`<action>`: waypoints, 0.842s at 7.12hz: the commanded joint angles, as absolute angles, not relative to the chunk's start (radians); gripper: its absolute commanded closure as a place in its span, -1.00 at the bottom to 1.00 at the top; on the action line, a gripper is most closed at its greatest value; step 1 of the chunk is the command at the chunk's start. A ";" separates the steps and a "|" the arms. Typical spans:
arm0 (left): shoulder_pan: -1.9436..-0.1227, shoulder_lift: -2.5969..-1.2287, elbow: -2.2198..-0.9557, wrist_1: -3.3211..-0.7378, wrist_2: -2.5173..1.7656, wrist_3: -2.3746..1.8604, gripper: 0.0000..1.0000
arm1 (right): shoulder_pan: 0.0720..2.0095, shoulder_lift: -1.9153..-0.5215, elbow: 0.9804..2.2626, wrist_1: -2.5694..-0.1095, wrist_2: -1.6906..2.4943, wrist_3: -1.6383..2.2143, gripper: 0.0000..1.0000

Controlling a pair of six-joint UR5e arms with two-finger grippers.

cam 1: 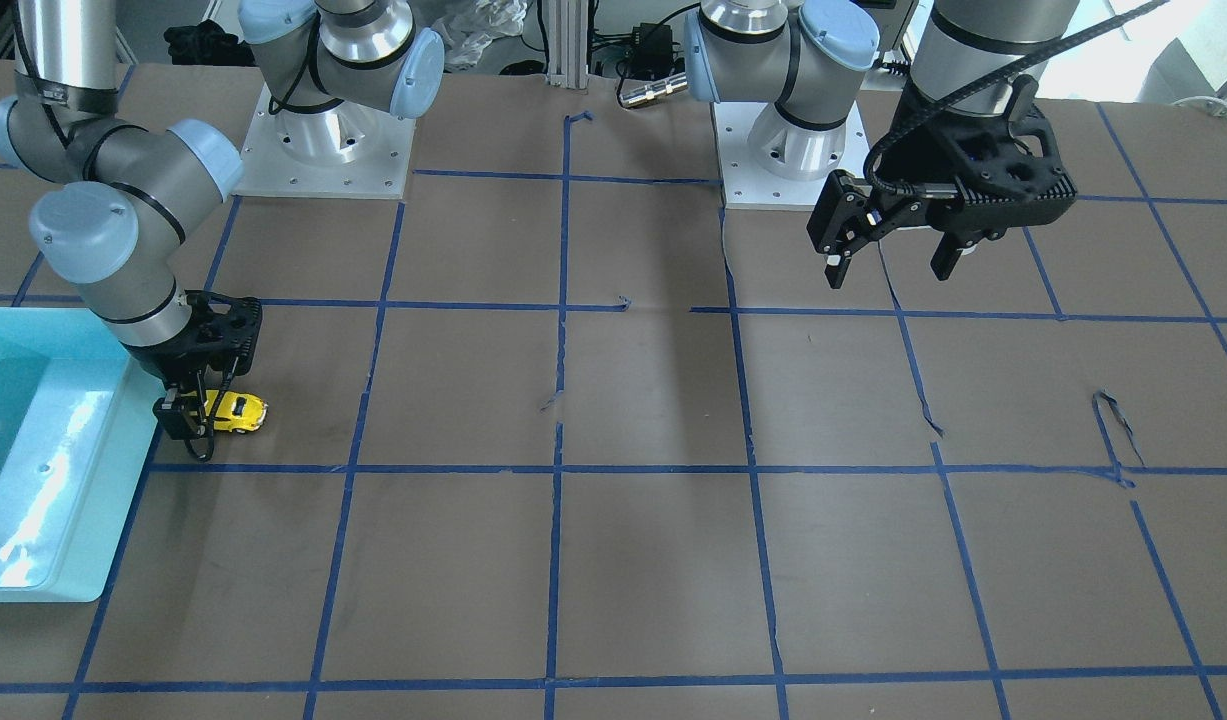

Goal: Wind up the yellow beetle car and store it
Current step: 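Close the right gripper on the yellow car and lift it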

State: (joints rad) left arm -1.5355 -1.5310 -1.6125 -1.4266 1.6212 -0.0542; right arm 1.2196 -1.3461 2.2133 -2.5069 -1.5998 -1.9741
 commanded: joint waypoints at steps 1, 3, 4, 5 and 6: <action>-1.534 -1.531 -1.614 -1.427 1.621 -0.054 -1.00 | 1.220 -1.338 2.214 -2.510 -1.598 -1.973 -0.16; -1.536 -1.529 -1.614 -1.427 1.621 -0.054 -1.00 | 1.220 -1.339 2.214 -2.510 -1.597 -1.971 0.49; -1.534 -1.529 -1.614 -1.427 1.621 -0.054 -1.00 | 1.224 -1.350 2.212 -2.507 -1.597 -1.970 0.77; -1.534 -1.529 -1.612 -1.427 1.621 -0.052 -1.00 | 1.226 -1.354 2.212 -2.505 -1.597 -1.965 0.82; -1.534 -1.529 -1.612 -1.427 1.621 -0.052 -1.00 | 1.226 -1.359 2.204 -2.503 -1.598 -1.948 0.94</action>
State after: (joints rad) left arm -1.5342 -1.5295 -1.6129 -1.4266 1.6214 -0.0527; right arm 1.2245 -1.3526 2.2101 -2.5057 -1.5972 -1.9627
